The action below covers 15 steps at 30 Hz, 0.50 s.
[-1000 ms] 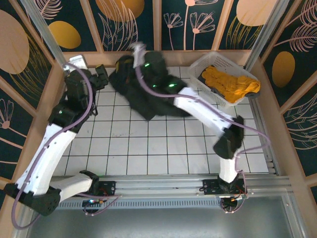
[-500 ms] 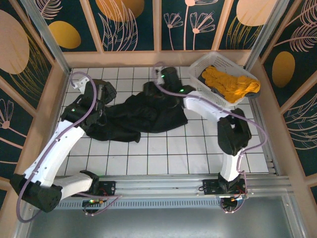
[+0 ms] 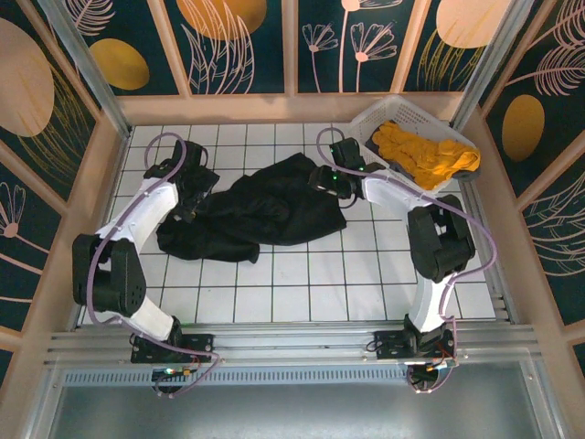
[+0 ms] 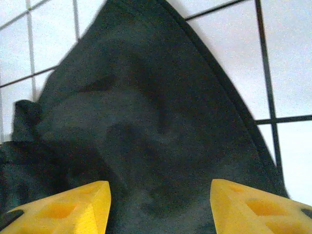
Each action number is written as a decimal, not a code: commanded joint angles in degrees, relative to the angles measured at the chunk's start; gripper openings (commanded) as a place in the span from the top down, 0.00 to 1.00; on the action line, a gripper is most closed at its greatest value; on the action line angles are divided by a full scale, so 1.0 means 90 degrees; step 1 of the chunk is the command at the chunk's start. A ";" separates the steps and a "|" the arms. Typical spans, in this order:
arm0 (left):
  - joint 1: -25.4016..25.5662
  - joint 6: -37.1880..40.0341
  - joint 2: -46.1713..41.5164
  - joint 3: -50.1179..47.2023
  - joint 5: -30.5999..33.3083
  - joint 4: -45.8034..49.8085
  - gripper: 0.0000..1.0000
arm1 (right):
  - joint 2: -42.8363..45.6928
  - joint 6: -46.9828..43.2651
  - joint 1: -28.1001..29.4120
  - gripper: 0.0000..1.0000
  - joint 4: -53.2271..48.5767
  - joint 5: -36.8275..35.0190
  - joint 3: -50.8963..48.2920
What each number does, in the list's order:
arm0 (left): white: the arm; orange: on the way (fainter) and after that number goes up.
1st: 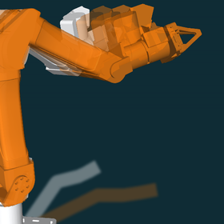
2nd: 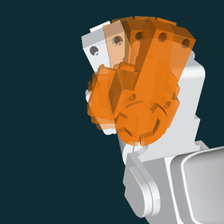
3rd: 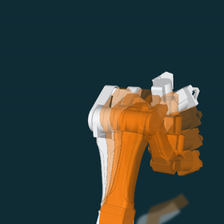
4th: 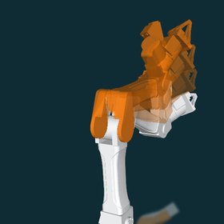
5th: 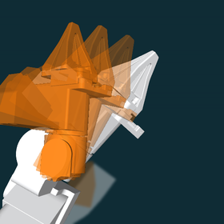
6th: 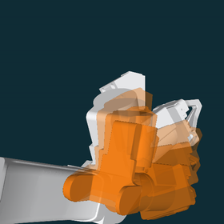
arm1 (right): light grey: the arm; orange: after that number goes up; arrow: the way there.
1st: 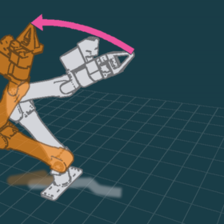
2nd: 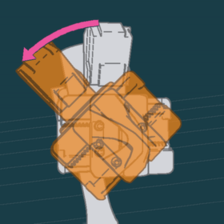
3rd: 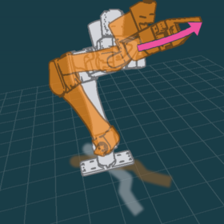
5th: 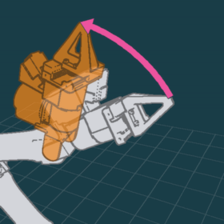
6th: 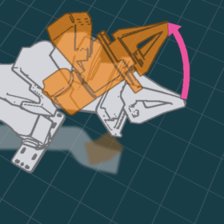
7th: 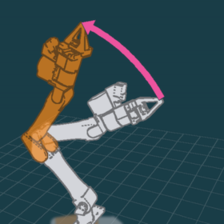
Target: Fold and stack the t-shirts
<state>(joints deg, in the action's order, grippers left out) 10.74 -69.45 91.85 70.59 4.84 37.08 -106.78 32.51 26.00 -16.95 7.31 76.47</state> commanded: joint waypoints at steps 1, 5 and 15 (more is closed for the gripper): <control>0.0004 -0.0577 0.0393 0.0062 -0.0519 -0.0349 0.04 | -0.0360 0.0054 -0.0126 0.43 -0.0367 -0.0077 0.0184; 0.0008 -0.0698 0.0934 0.0026 -0.0518 -0.0434 0.14 | -0.0710 0.0094 -0.0290 0.43 -0.0419 -0.0068 0.0312; -0.0129 -0.0325 0.0954 -0.0029 0.0279 -0.0168 0.95 | -0.0946 -0.0006 -0.0255 0.50 -0.1346 -0.0489 0.0466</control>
<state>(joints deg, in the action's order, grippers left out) 10.04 -72.64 103.46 70.06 4.27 34.11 -117.91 32.34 23.33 -24.60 5.65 82.19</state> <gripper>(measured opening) 0.095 0.502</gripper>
